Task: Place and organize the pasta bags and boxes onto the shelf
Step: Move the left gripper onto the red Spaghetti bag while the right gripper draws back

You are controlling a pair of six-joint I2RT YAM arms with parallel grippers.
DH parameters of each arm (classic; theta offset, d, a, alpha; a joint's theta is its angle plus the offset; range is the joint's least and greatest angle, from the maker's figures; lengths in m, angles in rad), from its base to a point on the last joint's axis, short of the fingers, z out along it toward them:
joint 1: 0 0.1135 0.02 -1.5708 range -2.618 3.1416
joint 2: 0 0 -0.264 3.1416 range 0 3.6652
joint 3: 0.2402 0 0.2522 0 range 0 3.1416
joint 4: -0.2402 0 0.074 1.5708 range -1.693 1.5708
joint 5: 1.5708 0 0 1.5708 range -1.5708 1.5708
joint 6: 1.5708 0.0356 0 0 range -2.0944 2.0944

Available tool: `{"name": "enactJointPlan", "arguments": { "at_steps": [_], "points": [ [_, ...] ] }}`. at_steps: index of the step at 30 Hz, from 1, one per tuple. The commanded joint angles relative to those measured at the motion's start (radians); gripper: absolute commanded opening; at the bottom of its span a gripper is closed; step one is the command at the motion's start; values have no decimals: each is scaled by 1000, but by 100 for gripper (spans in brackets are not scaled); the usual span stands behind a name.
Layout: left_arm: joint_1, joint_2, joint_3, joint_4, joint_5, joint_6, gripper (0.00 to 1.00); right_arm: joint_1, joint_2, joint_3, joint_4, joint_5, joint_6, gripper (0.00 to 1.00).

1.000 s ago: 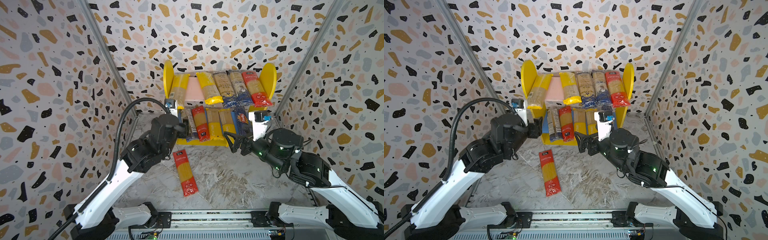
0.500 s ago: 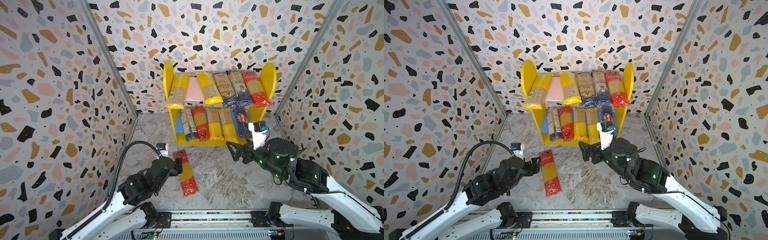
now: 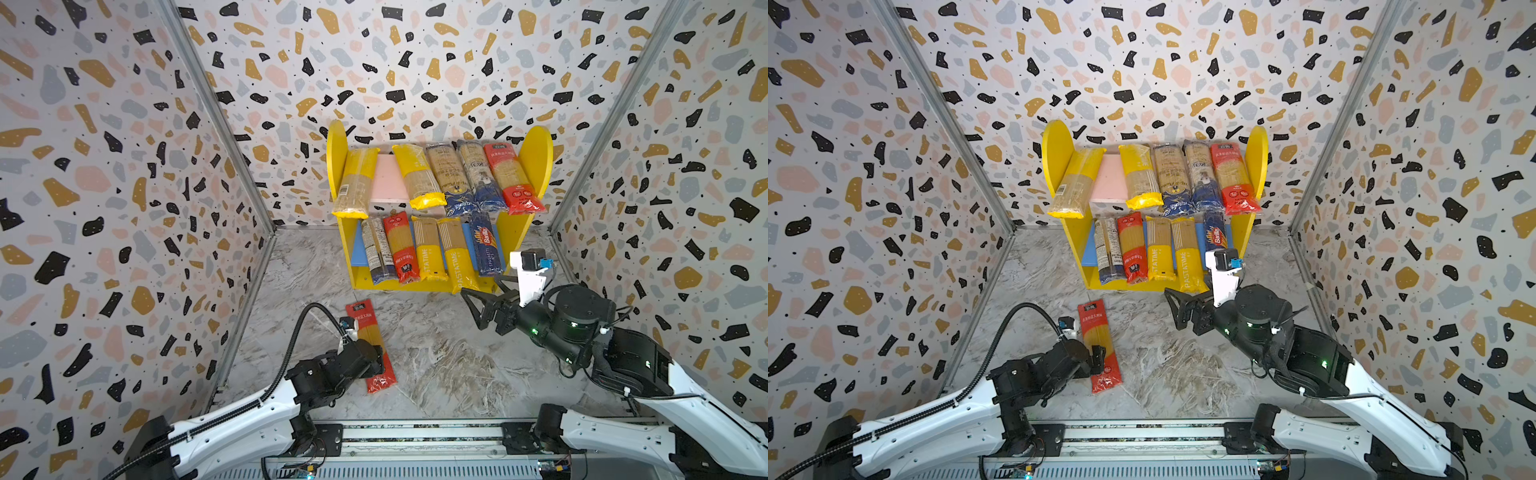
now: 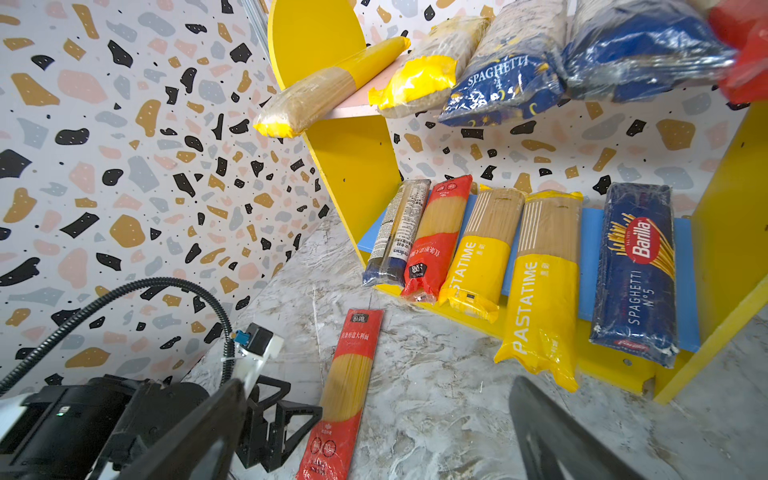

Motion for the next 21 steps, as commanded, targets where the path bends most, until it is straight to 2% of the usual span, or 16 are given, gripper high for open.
{"name": "enactJointPlan", "arguments": {
  "at_steps": [1,10,21],
  "points": [
    [-22,49,-34,119,-27,-34,100,5,-26,-15,-3,14,9,99],
    [-25,199,-115,190,-55,-106,99,5,-71,-48,-14,28,10,99],
    [-24,323,-65,248,-53,-102,99,5,-110,-71,-48,66,15,99]
  ]
}}
